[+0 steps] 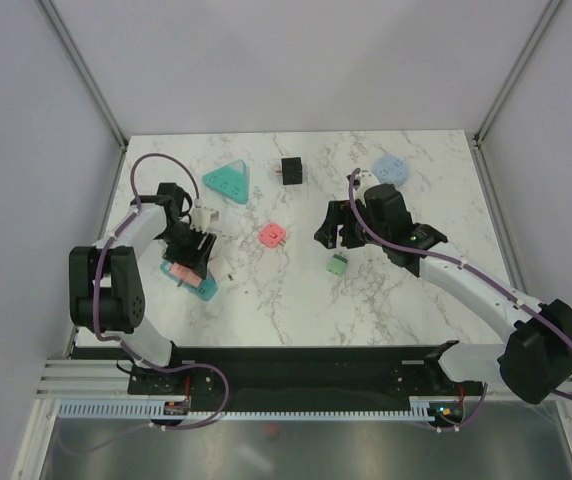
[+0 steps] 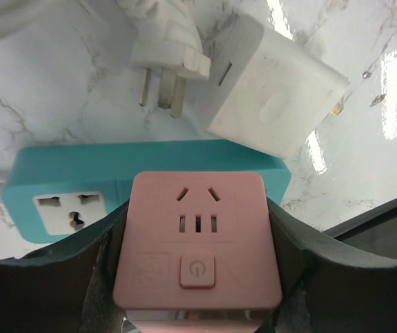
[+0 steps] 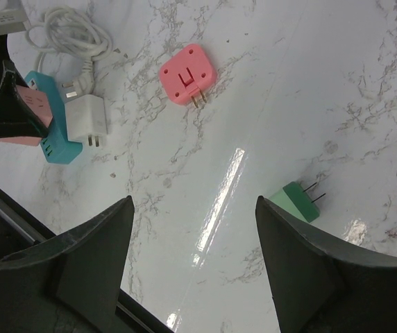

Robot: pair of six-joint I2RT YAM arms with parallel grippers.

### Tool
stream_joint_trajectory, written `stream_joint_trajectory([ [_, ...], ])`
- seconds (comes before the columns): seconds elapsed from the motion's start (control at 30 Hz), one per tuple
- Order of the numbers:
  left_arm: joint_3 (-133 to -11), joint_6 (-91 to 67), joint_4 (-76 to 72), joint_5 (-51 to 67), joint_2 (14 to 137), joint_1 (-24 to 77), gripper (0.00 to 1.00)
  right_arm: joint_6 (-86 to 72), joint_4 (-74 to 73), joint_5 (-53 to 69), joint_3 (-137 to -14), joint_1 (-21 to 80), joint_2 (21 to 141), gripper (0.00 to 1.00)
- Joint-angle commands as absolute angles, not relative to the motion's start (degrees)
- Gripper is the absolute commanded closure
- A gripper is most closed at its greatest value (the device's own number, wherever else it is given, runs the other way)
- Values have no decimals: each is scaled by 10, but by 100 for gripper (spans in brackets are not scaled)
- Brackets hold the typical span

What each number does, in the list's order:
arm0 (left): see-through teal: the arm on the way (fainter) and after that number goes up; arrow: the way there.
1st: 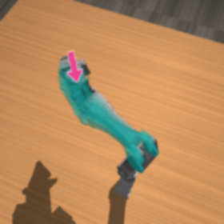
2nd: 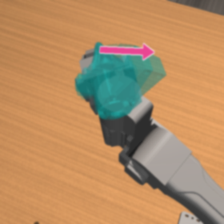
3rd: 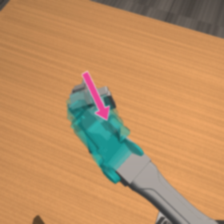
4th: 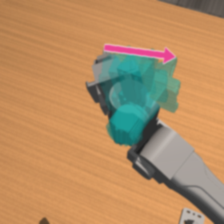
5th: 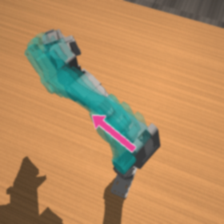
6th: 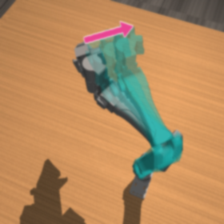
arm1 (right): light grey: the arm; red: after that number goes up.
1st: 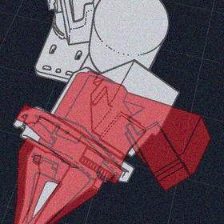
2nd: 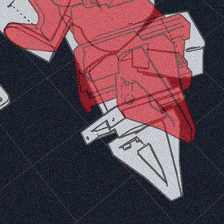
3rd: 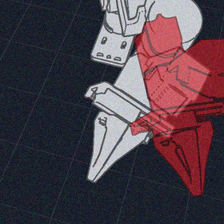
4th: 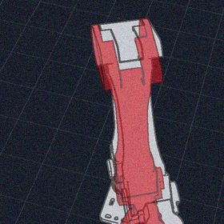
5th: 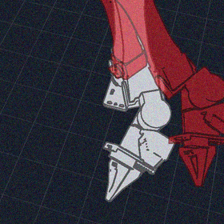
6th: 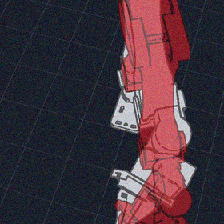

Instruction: Insert the plug

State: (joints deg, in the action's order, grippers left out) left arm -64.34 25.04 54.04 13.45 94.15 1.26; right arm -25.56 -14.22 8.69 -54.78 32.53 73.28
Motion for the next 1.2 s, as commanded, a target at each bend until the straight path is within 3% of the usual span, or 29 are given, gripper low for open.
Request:
stream_joint_trajectory([
  [0.0, -616, 231, 533, 151, 917, 12, 98, -247, -134, 78, -566, 329, 720, 21],
  [0.37, -676, 201, 488, 161, 823, 25, 98, -246, -134, 75, -572, 329, 725, 21],
  [0.57, -716, 79, 414, 157, 747, 83, 98, -253, -99, 69, -571, 335, 720, 8],
  [0.73, -782, -144, 346, 169, 720, 120, 98, -266, 105, 44, -499, 379, 664, 2],
  [0.97, -730, -358, 143, 167, 643, 243, 98, -165, 404, -26, -389, 484, 624, 2],
  [1.17, -672, -497, 67, 160, 595, 272, 98, -126, 453, -40, -417, 523, 637, 2],
])
